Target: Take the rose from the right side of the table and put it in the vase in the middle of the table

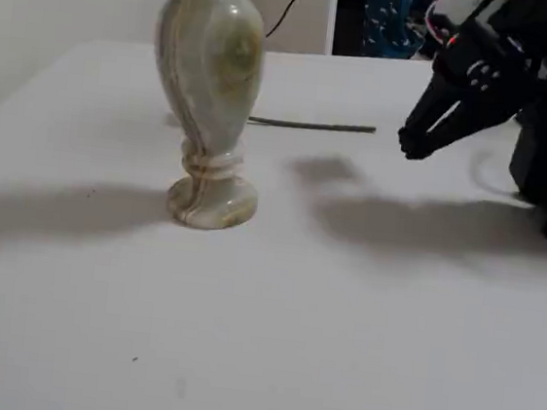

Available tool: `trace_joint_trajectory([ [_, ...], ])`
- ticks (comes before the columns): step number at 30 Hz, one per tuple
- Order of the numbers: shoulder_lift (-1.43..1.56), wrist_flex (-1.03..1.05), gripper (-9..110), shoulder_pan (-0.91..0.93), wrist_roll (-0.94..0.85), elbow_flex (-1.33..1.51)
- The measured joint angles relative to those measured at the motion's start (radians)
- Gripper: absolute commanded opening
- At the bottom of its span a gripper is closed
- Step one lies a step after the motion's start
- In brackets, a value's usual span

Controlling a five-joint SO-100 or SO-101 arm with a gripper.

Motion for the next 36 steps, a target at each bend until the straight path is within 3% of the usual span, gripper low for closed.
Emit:
trace_joint_trajectory([
  [7, 0.000, -0.057, 0, -0.061, -0.034, 0.060],
  [19, -0.061, -0.563, 14, 0.077, 0.307, 0.063],
  [25, -0.387, -0.752, 19, 0.160, 0.495, -0.078],
  [36, -1.132, -0.689, 20, 0.268, 0.862, -0.657],
])
